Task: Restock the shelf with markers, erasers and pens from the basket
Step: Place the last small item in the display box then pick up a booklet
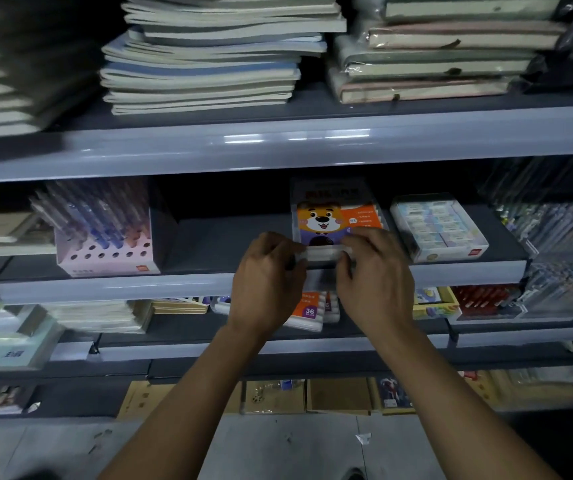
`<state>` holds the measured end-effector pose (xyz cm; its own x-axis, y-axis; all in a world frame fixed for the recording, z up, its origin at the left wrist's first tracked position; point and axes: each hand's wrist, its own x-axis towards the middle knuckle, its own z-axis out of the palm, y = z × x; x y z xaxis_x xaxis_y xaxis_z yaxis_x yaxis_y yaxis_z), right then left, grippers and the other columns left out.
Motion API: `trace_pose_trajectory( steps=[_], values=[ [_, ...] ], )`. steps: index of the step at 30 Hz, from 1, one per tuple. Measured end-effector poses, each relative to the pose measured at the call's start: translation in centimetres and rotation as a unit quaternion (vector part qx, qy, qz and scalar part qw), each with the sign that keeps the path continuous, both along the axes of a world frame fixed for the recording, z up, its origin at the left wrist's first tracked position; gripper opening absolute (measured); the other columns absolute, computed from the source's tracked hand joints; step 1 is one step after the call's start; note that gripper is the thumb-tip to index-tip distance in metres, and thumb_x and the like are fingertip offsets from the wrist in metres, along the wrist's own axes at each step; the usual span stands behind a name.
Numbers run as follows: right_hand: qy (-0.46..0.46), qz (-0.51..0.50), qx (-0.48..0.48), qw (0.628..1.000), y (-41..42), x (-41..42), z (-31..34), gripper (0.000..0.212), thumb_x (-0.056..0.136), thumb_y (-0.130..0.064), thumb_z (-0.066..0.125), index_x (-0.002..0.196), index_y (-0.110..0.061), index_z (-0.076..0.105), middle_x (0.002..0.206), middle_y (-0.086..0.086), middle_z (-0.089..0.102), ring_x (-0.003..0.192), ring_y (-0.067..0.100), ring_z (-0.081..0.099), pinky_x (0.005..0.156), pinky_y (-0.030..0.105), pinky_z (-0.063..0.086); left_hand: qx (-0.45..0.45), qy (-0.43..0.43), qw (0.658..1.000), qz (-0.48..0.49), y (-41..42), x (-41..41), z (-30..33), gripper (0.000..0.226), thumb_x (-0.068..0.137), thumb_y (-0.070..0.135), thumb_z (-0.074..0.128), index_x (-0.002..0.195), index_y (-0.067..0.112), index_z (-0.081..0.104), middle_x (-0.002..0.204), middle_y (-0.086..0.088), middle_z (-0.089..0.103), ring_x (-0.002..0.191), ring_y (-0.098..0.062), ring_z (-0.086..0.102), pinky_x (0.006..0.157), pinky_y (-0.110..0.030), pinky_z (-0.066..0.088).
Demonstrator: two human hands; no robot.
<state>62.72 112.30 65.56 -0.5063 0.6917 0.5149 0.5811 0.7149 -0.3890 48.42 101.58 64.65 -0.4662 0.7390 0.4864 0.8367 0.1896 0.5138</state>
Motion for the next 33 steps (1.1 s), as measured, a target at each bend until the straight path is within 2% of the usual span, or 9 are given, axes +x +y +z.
trace_pose_trajectory(
  steps=[4, 7, 15, 18, 22, 25, 27, 29, 33],
  values=[
    [0.014, 0.057, 0.008, 0.998, -2.2, -2.5, 0.6, 0.020, 0.093, -0.017, 0.068, 0.111, -0.010, 0.075, 0.116, 0.006, 0.067, 0.111, 0.024, 0.060, 0.085, 0.038, 0.058, 0.013, 0.026, 1.000, 0.009, -2.7, -1.8, 1.4, 0.007, 0.092, 0.012, 0.074, 0.097, 0.015, 0.077, 0.105, -0.003, 0.067, 0.084, -0.019, 0.066, 0.068, -0.039, 0.058],
    [0.012, 0.091, 0.005, 0.996, -4.0, -4.6, 0.7, 0.018, 0.094, -0.017, 0.069, 0.110, -0.009, 0.074, 0.111, 0.008, 0.067, 0.106, 0.025, 0.060, 0.084, 0.038, 0.057, 0.026, 0.036, 0.999, 0.028, -5.1, -3.7, 2.3, 0.014, 0.088, 0.006, 0.074, 0.093, 0.019, 0.074, 0.100, 0.000, 0.067, 0.075, -0.018, 0.065, 0.061, -0.037, 0.057],
    [-0.001, 0.187, -0.013, 0.982, -9.7, -10.8, 1.5, 0.018, 0.097, -0.018, 0.068, 0.113, -0.013, 0.073, 0.102, 0.005, 0.073, 0.090, 0.022, 0.068, 0.078, 0.037, 0.060, 0.027, 0.023, 0.991, 0.128, -12.8, -10.6, 2.8, 0.013, 0.090, 0.010, 0.068, 0.097, 0.019, 0.076, 0.096, -0.002, 0.066, 0.079, -0.025, 0.067, 0.066, -0.045, 0.057],
    [0.005, 0.203, -0.033, 0.979, -11.5, -13.4, 1.5, 0.019, 0.098, -0.021, 0.066, 0.115, -0.016, 0.073, 0.102, 0.004, 0.076, 0.085, 0.020, 0.071, 0.077, 0.035, 0.060, 0.027, 0.029, 0.984, 0.171, -15.5, -13.0, 2.6, 0.010, 0.092, 0.013, 0.069, 0.096, 0.020, 0.075, 0.095, 0.001, 0.067, 0.079, -0.021, 0.066, 0.066, -0.043, 0.056],
    [0.008, 0.187, -0.049, 0.981, -13.4, -16.7, 1.4, 0.017, 0.099, -0.026, 0.062, 0.111, -0.019, 0.072, 0.101, 0.003, 0.075, 0.085, 0.024, 0.070, 0.072, 0.040, 0.059, 0.042, 0.024, 0.972, 0.230, -18.4, -16.2, 2.3, 0.007, 0.093, 0.016, 0.071, 0.094, 0.021, 0.075, 0.094, 0.000, 0.068, 0.072, -0.020, 0.065, 0.062, -0.038, 0.055],
    [0.007, 0.161, -0.073, 0.984, -14.3, -19.0, 1.3, 0.014, 0.099, -0.028, 0.064, 0.106, -0.019, 0.071, 0.095, 0.003, 0.075, 0.081, 0.023, 0.070, 0.067, 0.034, 0.056, 0.042, 0.014, 0.961, 0.274, -19.9, -18.8, 1.9, 0.007, 0.092, 0.013, 0.069, 0.095, 0.018, 0.072, 0.092, -0.003, 0.069, 0.073, -0.024, 0.065, 0.062, -0.032, 0.048],
    [0.002, 0.143, -0.089, 0.986, -14.6, -20.3, 1.2, 0.017, 0.099, -0.032, 0.064, 0.107, -0.019, 0.071, 0.095, 0.003, 0.076, 0.081, 0.023, 0.070, 0.066, 0.031, 0.055, 0.038, 0.001, 0.952, 0.304, -20.4, -20.4, 1.7, 0.007, 0.092, 0.012, 0.066, 0.095, 0.015, 0.071, 0.088, -0.008, 0.069, 0.072, -0.028, 0.064, 0.062, -0.032, 0.041],
    [-0.011, 0.119, -0.108, 0.987, -14.9, -21.6, 1.2, 0.024, 0.100, -0.038, 0.061, 0.109, -0.018, 0.071, 0.096, 0.004, 0.076, 0.082, 0.026, 0.070, 0.068, 0.036, 0.058, 0.023, -0.021, 0.943, 0.332, -20.5, -21.8, 1.6, 0.009, 0.093, 0.015, 0.063, 0.096, 0.012, 0.071, 0.084, -0.010, 0.069, 0.071, -0.030, 0.062, 0.063, -0.032, 0.038],
    [-0.037, 0.078, -0.130, 0.988, -15.2, -23.5, 0.9, 0.031, 0.102, -0.043, 0.057, 0.098, -0.015, 0.071, 0.085, 0.004, 0.073, 0.073, 0.024, 0.067, 0.061, 0.030, 0.051, -0.009, -0.050, 0.947, 0.317, -20.3, -23.1, 1.5, 0.016, 0.097, 0.023, 0.064, 0.097, 0.013, 0.075, 0.077, -0.007, 0.073, 0.065, -0.026, 0.065, 0.061, -0.035, 0.049]
  ],
)
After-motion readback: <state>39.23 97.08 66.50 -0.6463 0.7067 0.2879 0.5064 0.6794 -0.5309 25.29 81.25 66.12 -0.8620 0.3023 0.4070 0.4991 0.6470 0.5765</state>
